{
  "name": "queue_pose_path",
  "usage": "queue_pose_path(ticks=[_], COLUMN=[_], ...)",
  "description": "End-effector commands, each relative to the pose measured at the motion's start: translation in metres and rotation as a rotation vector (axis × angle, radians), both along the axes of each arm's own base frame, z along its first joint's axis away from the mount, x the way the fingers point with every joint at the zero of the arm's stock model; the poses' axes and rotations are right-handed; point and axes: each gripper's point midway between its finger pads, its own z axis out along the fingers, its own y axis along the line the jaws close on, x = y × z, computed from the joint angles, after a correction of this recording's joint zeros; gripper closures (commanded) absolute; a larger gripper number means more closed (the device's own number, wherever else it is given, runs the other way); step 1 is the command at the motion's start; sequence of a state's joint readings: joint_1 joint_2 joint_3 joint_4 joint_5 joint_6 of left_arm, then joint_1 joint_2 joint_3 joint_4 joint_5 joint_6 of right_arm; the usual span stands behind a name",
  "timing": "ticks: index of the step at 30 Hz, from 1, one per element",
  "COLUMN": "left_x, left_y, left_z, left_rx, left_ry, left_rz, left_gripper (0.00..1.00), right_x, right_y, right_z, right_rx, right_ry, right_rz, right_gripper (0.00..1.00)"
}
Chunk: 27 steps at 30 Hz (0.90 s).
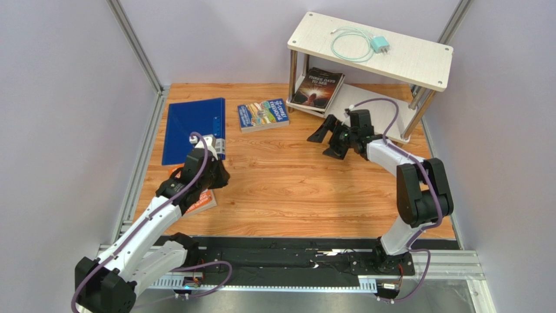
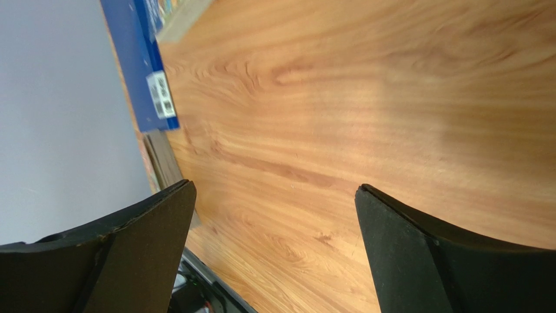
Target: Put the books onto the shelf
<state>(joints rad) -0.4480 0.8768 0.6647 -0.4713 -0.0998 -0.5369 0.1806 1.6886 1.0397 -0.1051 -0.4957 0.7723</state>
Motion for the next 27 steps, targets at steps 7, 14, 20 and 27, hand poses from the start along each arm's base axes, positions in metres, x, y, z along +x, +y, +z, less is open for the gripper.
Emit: queue_pose_path(ticks=[7,14,20,27], left_x=[0.002,-0.012,-0.028,-0.028], left_y=[0.094,0.151,0.190,0.205], left_z=[-0.048,-0.057,-0.065,-0.106], left_rx=[-0.060,-0.093,-0.049,-0.095], left_ry=[0.172,0.199,0.320,0.594], left_rz=[0.486,0.793,1.038,1.089], left_gripper=[1.00,1.00,1.00,1.00], right_x=[-0.071,-0.091,-0.098,-0.101], right_y=[0.144,0.236,0.279,0.291], right_z=[0.007,-0.008,-0.025,-0.032], right_rx=[-0.106,-0.135,-0.143,-0.122], right_ry=[-0.108,-0.111,-0.086,-0.087], right_rz=[0.374,0.548,0.610,0.635], right_gripper=[0.00,0.00,0.00,0.00])
